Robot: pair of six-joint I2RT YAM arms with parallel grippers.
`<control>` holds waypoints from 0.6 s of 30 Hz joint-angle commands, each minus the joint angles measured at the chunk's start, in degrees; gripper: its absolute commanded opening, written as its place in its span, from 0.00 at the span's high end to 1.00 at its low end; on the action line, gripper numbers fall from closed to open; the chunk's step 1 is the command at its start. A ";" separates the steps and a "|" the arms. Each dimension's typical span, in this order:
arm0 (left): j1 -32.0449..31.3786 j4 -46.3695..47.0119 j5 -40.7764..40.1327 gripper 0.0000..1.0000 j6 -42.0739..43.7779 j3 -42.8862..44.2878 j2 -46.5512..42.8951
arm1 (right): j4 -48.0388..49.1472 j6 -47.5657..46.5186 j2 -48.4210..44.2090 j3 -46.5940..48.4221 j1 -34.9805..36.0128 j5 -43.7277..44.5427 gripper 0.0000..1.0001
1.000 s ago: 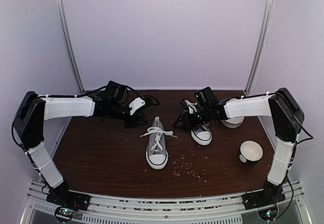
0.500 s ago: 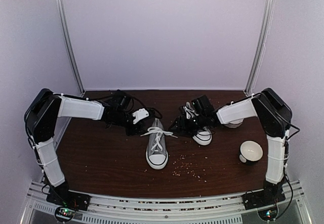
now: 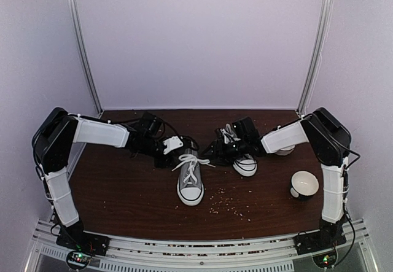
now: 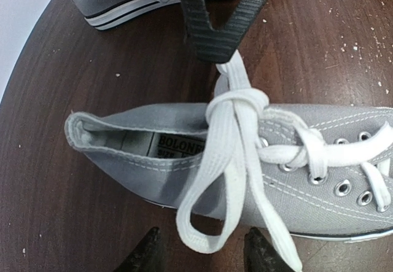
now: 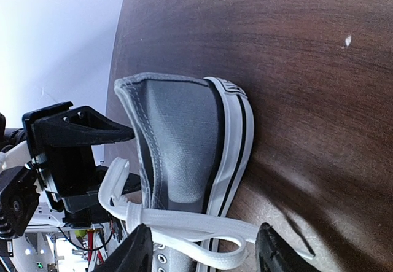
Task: Tie the shoes
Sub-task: Adjust the loops with the shoelace on the shoe.
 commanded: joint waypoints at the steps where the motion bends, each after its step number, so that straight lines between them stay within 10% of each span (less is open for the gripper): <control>1: -0.70 2.18 1.39 0.54 1.56 1.69 0.40 | 1.83 0.79 0.90 -1.24 -0.09 -1.05 0.43; 18: -1.46 0.68 0.24 0.88 0.60 3.69 1.13 | 3.88 2.28 0.58 -3.22 0.10 -2.95 0.47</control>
